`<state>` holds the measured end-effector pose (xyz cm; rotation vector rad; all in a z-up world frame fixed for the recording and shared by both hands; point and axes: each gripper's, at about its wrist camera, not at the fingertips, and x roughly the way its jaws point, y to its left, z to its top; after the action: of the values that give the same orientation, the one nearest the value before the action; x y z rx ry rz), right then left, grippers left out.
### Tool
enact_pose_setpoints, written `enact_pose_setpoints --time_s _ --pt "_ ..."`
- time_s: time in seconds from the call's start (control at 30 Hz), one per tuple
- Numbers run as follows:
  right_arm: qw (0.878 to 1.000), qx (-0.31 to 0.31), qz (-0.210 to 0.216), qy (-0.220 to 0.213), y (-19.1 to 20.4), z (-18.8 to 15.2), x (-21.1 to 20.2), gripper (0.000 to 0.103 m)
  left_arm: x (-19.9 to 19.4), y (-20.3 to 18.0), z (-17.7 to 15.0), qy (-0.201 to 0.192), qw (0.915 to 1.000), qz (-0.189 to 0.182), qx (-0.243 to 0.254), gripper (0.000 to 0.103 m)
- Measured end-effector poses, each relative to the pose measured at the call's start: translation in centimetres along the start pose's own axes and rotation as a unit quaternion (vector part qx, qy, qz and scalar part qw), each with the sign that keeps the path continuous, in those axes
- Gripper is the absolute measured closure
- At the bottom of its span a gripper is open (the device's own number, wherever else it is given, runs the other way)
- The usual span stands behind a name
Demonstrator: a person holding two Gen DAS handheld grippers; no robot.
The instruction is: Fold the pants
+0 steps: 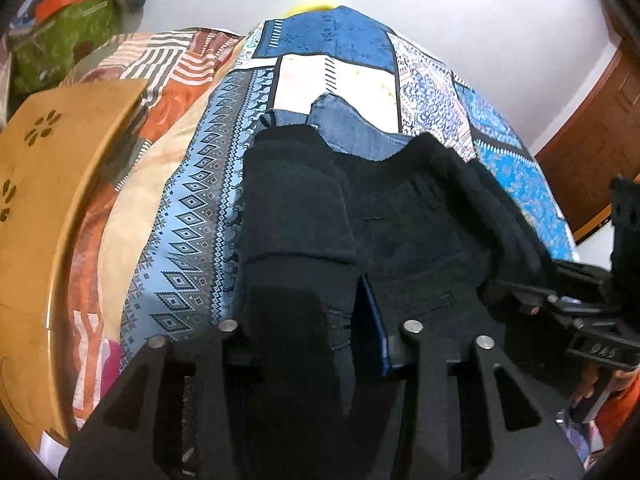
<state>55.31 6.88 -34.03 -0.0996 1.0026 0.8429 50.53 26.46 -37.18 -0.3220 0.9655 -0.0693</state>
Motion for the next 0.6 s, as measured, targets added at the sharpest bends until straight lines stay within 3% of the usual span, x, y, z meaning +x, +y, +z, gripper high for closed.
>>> enact_pose_setpoints --time_s 0.03,0.13,0.27,0.47,0.6 --pt "1.000 -0.002 -0.009 0.001 0.4 -0.4 -0.7 0.069 -0.4 0.0 -0.1 -0.002 1.0000 0.007 0.003 0.060" --pt "0.999 -0.012 -0.042 0.014 0.7 -1.1 -2.0 0.067 -2.1 -0.5 -0.8 -0.004 0.9994 0.031 0.018 0.060" --pt "0.998 -0.006 -0.056 -0.007 1.0 -1.9 -5.5 0.067 -6.0 -1.5 -2.1 -0.009 0.9973 0.068 0.027 0.061" --pt "0.994 -0.034 -0.058 -0.091 5.2 -2.8 -14.7 0.067 -16.2 -4.5 -4.0 -0.084 0.9934 0.072 0.032 0.061" --pt "0.984 -0.060 -0.052 -0.162 9.2 -3.6 -21.0 0.067 -23.7 -7.7 -5.3 -0.145 0.9842 0.088 0.049 0.061"
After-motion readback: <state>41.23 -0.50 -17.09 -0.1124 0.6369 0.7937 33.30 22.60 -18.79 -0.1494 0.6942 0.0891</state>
